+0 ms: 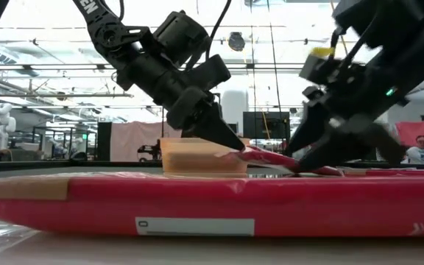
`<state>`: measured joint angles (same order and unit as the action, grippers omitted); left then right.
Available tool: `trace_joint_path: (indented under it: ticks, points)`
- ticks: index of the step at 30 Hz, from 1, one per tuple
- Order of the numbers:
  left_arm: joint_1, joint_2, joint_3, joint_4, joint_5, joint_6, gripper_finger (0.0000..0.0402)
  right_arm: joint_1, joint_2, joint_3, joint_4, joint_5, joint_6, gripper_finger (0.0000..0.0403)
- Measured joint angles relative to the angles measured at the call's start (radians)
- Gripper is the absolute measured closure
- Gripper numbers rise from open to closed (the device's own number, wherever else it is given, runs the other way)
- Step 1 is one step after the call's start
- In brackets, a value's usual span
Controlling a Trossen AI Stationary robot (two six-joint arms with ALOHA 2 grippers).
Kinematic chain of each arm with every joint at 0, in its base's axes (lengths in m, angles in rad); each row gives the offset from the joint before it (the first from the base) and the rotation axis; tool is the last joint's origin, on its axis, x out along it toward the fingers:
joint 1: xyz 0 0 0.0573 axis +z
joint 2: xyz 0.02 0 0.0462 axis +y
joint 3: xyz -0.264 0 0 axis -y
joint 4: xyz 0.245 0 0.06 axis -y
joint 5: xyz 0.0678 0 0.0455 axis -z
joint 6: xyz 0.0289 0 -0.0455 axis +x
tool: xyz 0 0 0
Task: Sort popcorn bags into baskets
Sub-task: Put the red popcorn bag into the orange bin
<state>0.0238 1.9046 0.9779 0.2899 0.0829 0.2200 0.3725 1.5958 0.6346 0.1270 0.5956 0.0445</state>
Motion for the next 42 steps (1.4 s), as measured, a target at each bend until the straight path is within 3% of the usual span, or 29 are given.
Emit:
trace_joint_path:
  ticks: [6,14,17,22,28,32,37,42]
  points:
    - [0.000,0.000,0.000,0.002,0.004,-0.025,0.0401,-0.046,0.090,0.000,0.121,0.094,-0.053,0.0204]
    - [0.012,-0.031,0.000,-0.029,0.006,-0.073,0.0391,-0.050,0.071,0.000,0.149,0.137,-0.133,0.0368]
    - [0.015,-0.096,0.002,-0.091,-0.010,-0.078,0.0371,-0.055,-0.003,0.000,0.116,0.126,-0.074,0.0391]
    - [-0.020,-0.232,0.001,-0.224,-0.121,0.035,0.0298,-0.117,-0.156,-0.001,0.003,-0.063,0.009,0.0374]
    - [-0.062,-0.290,0.002,-0.159,-0.163,0.041,0.0185,-0.254,-0.298,0.000,-0.051,-0.424,0.106,0.0385]
    - [-0.086,-0.266,0.002,-0.095,-0.165,0.030,0.0128,-0.332,-0.332,0.004,-0.056,-0.542,0.164,0.0389]
    - [-0.086,-0.207,0.004,0.004,-0.194,0.003,0.0098,-0.397,-0.332,0.011,-0.045,-0.630,0.165,0.0382]
    - [-0.067,-0.150,0.000,0.022,-0.303,-0.044,0.0113,-0.425,-0.332,0.011,-0.027,-0.674,0.101,0.0380]
